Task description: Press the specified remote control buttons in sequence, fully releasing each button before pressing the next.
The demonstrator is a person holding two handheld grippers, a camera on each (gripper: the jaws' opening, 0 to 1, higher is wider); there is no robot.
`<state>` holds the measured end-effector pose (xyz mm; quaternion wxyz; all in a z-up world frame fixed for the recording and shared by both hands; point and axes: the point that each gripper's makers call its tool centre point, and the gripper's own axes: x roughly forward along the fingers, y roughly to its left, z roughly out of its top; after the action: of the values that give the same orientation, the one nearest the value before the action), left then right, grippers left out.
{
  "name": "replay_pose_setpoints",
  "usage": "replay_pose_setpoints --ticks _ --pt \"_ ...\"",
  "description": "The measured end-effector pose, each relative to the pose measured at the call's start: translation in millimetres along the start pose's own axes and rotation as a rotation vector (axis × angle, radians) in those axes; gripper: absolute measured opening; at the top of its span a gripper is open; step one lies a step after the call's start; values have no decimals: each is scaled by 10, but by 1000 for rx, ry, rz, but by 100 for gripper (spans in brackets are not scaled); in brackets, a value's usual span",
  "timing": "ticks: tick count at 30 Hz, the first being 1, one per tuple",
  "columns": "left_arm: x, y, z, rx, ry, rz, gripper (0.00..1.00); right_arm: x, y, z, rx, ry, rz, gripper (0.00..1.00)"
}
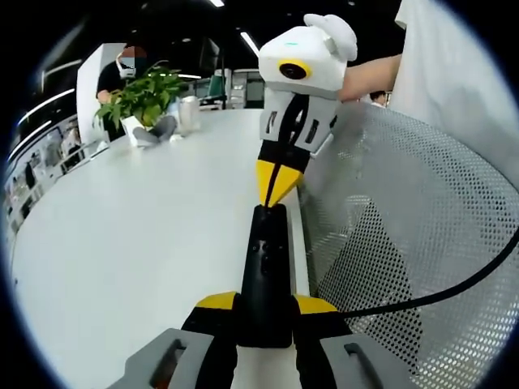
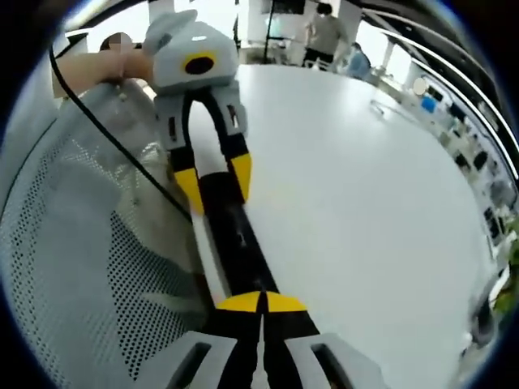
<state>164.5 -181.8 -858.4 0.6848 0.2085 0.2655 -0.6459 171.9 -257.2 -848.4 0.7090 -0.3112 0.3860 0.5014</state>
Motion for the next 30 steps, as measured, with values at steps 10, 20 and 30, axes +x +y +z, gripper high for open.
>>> replay_pose_setpoints --ticks 10,20,30 --pt "2 1 -3 1 0 0 25 33 47 -1 -34 15 34 0" --pt "2 -3 -2 5 3 -1 25 52 65 -8 -130 56 33 0" --pt "3 -2 -4 14 9 -1 25 63 51 -13 -188 90 24 0"
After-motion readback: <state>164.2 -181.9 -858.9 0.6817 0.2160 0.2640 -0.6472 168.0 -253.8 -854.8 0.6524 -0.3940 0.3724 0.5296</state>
